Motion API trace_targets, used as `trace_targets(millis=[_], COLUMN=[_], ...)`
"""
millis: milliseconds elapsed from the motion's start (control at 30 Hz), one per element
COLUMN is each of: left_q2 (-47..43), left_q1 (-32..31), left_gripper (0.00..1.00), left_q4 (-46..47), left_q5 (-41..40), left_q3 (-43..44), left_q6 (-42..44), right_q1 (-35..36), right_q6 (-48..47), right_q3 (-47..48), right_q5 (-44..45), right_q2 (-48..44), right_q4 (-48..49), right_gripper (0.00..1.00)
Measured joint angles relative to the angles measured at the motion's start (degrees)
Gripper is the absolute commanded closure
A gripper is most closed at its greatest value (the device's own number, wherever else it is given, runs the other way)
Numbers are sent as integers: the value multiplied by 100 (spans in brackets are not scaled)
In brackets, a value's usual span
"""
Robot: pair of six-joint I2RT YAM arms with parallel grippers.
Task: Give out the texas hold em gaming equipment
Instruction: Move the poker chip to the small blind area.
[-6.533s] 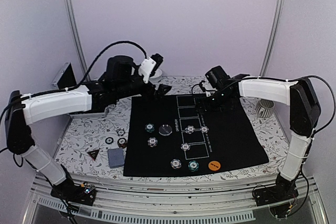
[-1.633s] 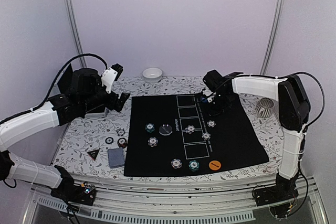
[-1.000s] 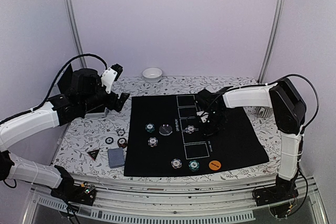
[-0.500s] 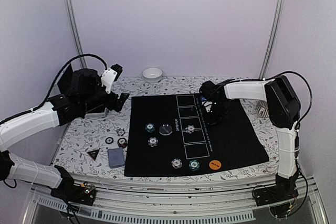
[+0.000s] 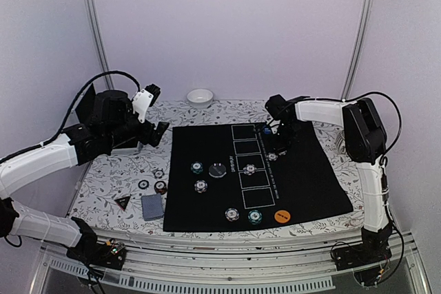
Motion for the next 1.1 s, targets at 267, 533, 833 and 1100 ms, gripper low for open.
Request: trace_targets(millis=[267, 533, 833, 1100], left_q2=[-2, -7, -9, -9], left_q1=[4, 9, 11, 24], left_gripper=[2, 2, 2, 2], left_q4=[2, 0, 2, 2], left_q5=[-2, -22, -39, -42], left_q3=[-2, -9, -9, -11], left_q6=[2, 20, 24, 26], right_q1=[94, 1108, 1388, 1250], right_q6=[26, -181, -210, -144], right_q3=[105, 92, 120, 120], right_q5=[-313, -1010, -1786, -1574], right_q2=[-72, -299, 33, 188], right_q4=[9, 59, 160, 151], right_gripper=[94, 96, 97, 97])
